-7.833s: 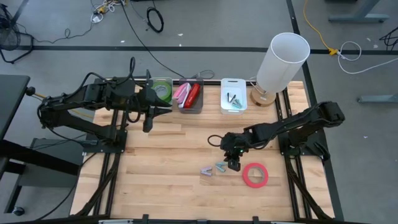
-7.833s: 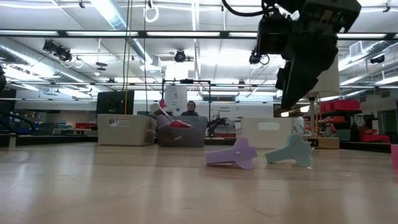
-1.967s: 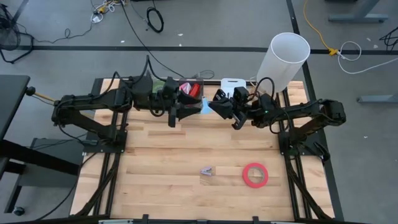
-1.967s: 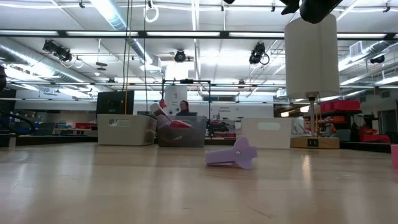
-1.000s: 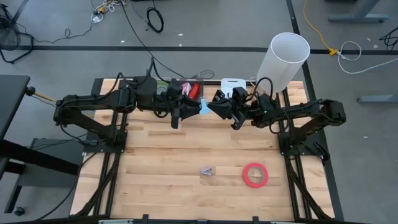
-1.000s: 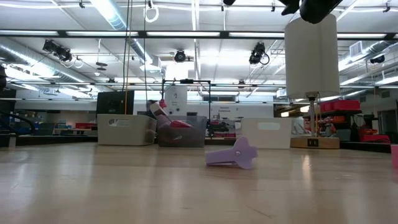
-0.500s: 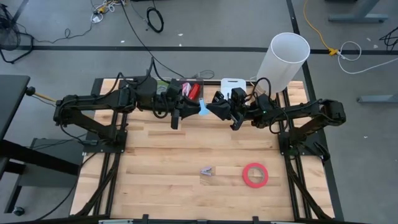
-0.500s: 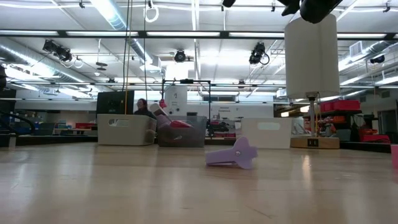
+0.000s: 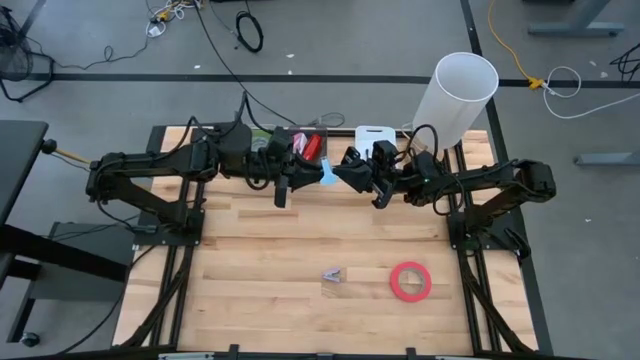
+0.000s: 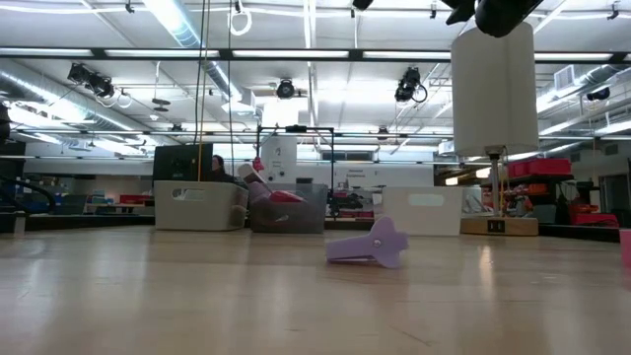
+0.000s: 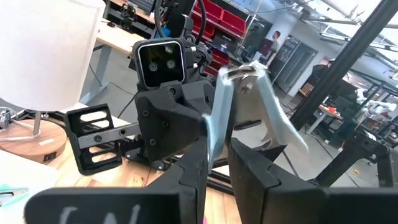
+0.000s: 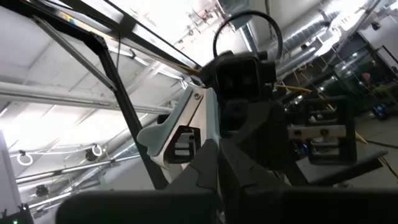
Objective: Pick and place Stapler, Stapler remover, tape
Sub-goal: Put the light blue staple remover into the white bin
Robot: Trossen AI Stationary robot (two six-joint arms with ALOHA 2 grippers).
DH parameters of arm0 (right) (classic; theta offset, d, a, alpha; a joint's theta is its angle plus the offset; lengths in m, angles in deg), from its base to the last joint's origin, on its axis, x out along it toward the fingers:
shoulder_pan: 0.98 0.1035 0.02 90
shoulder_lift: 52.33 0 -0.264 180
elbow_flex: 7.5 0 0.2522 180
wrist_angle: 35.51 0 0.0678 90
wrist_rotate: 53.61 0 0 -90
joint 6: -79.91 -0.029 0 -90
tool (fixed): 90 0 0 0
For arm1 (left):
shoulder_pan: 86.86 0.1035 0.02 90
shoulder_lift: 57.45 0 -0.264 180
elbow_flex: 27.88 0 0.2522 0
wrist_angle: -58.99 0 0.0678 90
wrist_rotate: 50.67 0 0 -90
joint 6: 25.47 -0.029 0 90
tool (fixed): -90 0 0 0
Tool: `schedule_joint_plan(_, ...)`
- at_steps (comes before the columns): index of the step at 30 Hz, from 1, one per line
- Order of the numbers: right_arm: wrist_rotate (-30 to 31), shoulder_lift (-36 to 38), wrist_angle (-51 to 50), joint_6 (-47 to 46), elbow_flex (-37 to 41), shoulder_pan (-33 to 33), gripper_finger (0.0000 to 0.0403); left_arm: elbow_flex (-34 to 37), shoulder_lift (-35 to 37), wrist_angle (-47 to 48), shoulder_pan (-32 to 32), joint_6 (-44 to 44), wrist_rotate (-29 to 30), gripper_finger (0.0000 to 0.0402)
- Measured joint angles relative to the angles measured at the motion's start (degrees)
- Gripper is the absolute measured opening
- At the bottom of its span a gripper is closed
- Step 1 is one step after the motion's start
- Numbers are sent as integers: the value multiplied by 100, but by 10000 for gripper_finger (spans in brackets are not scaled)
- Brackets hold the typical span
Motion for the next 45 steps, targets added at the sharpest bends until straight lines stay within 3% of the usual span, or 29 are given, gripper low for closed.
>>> schedule_joint_plan(11, -18, 9, 176, -29, -7, 2, 2, -2, 7, -302, 2, -4, -264, 91)
schedule_joint_plan(21, -14, 9, 180, -50, -7, 0, 2, -2, 7, -302, 4, -9, -273, 84)
schedule_joint_plan(45, -16, 7, 178, -108, -7, 2, 2, -2, 0, -272, 2, -26, -343, 5)
